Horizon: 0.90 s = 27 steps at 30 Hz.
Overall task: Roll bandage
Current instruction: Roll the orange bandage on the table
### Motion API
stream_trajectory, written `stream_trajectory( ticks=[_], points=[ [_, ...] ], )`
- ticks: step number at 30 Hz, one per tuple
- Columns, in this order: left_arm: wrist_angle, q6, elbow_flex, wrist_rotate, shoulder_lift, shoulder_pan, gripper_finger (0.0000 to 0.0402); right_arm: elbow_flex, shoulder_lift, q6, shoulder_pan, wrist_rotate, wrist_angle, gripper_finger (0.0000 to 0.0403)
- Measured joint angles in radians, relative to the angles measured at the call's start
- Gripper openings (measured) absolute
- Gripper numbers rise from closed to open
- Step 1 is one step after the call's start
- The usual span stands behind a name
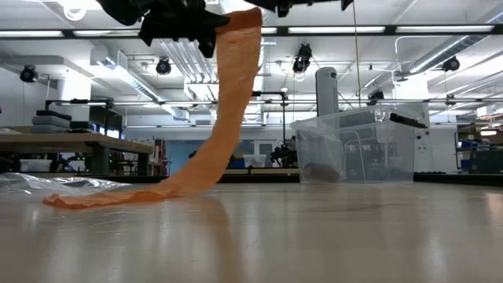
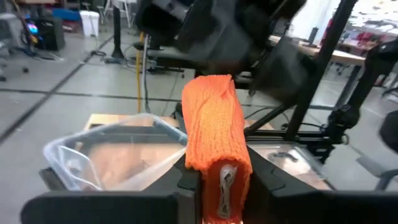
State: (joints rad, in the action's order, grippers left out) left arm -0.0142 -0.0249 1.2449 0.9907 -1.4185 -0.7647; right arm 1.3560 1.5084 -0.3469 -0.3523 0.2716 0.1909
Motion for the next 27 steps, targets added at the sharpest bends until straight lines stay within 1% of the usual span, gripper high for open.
stream_trajectory(
  ticks=[3,6,7,10,13,17,21,27],
  points=[
    [0.026,-0.024,0.0,-0.001,0.0,-0.001,0.0056,0.0,-0.033,0.13,-0.004,-0.015,-0.002,0.0241],
    [0.05,-0.046,0.001,-0.01,0.001,0.001,0.0059,-0.001,-0.044,0.275,-0.01,-0.093,-0.005,0.0279],
    [0.06,-0.046,0.001,-0.024,0.001,0.003,0.0059,-0.001,-0.044,0.32,-0.015,-0.112,-0.012,0.0288],
    [0.075,-0.077,0.001,-0.033,0.001,0.006,0.0056,-0.002,-0.032,0.413,-0.038,-0.112,-0.03,0.0304],
    [0.075,-0.109,0.001,-0.034,0.001,0.012,0.0054,-0.002,-0.011,0.502,-0.062,-0.099,-0.033,0.0301],
    [0.075,-0.113,-0.004,-0.06,0.001,0.014,0.0058,-0.002,0.007,0.554,-0.083,-0.005,-0.025,0.0281],
    [0.075,-0.116,-0.008,-0.068,0.001,0.015,0.0059,-0.003,0.019,0.558,-0.082,0.016,-0.026,0.0259],
    [0.075,-0.115,-0.009,-0.068,0.001,0.016,0.0055,-0.003,0.021,0.552,-0.082,0.017,-0.022,0.0223]
  ],
)
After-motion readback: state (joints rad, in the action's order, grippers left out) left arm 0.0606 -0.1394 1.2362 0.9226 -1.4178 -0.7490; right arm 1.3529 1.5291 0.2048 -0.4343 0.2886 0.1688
